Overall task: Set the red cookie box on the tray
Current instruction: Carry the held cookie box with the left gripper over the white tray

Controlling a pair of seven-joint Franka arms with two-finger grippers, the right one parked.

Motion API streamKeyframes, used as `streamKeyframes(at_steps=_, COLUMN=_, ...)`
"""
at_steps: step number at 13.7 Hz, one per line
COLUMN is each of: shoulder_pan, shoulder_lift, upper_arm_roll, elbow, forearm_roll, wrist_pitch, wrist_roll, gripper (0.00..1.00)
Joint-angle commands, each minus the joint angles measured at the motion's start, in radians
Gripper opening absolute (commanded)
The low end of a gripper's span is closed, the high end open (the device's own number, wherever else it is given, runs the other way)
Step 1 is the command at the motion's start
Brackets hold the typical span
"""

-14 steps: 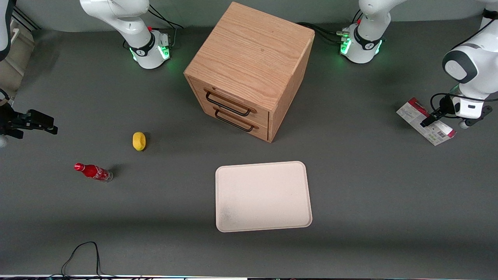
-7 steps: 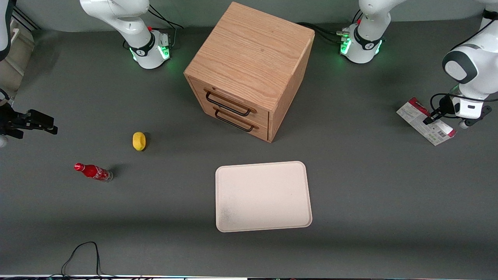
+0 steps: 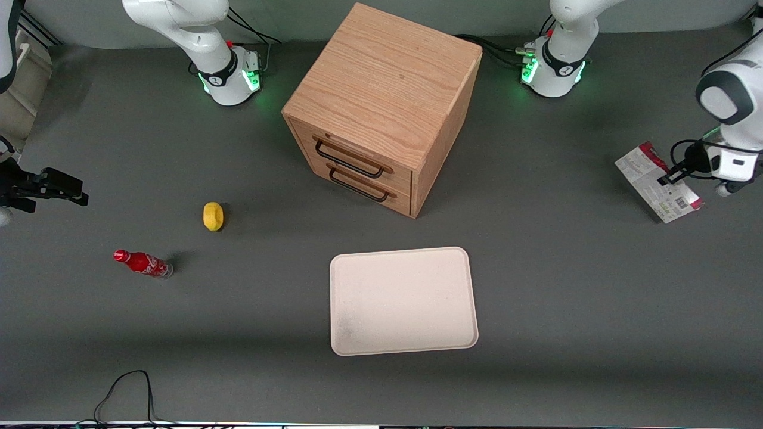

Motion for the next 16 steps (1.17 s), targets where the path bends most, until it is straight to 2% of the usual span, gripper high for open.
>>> streamKeyframes(at_steps=1, shoulder_pan=0.008, shoulder_lift=-0.102, upper_arm_roll=-0.003, elbow=0.095, forearm_roll=-0.004, wrist_pitch=-0.212, wrist_roll=-0.041, gripper=0.0)
streamKeyframes(at_steps=3, shoulder_pan=0.008, shoulder_lift=-0.134, upper_arm_roll=-0.003, elbow=0.186, forearm_roll=0.013, wrist_pitch=-0.367, wrist_roll=-0.074, gripper=0.0)
streamKeyframes(at_steps=5, shoulder_pan=0.006, shoulder_lift=-0.15, upper_arm_roll=-0.004, elbow=0.316, forearm_roll=0.08, wrist_pitch=-0.545, wrist_roll=-0.129, gripper=0.0)
streamKeyframes(at_steps=7, shoulder_pan=0.006, shoulder_lift=-0.15, upper_arm_roll=-0.004, elbow=0.436, forearm_roll=0.097, wrist_pitch=-0.671, wrist_roll=-0.135, gripper=0.0)
streamKeyframes(at_steps=10, shoulder_pan=0.006, shoulder_lift=-0.15, upper_arm_roll=-0.004, elbow=0.527, forearm_roll=0.14, wrist_pitch=-0.733, wrist_roll=-0.144, gripper=0.0)
streamKeyframes(at_steps=13, shoulder_pan=-0.012, shoulder_lift=-0.141, upper_arm_roll=-0.018, elbow=0.553, forearm_roll=0.14, wrist_pitch=-0.716, wrist_roll=-0.146, gripper=0.0)
streamKeyframes(at_steps=16, shoulder_pan=-0.11, shoulder_lift=-0.025, upper_arm_roll=-0.07, elbow=0.692, forearm_roll=0.133, wrist_pitch=-0.723, wrist_roll=-0.127, gripper=0.0)
